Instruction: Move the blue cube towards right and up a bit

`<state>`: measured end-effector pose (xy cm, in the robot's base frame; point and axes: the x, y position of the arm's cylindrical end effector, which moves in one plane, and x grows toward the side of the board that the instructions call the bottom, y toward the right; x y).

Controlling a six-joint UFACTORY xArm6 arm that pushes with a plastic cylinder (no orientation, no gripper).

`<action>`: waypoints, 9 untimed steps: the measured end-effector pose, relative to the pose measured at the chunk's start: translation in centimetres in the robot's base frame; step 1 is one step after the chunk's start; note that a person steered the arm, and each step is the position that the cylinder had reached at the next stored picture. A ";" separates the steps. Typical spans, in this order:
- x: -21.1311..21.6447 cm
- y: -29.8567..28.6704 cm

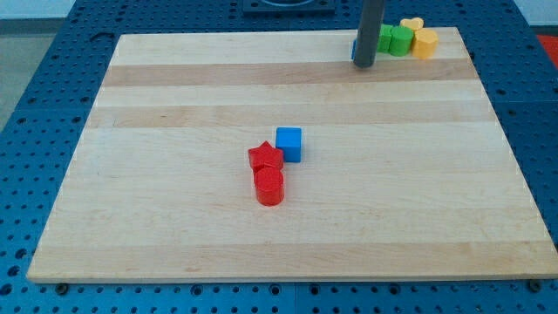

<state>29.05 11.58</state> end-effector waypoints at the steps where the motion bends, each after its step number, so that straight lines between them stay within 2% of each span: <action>1: 4.7 -3.3; 2: 7.9 -11.4; 3: 8.9 -20.6; 4: 14.1 -24.0; 5: 17.2 -23.3; 8: 14.9 -6.6; 9: 15.6 -5.5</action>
<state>44.65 6.09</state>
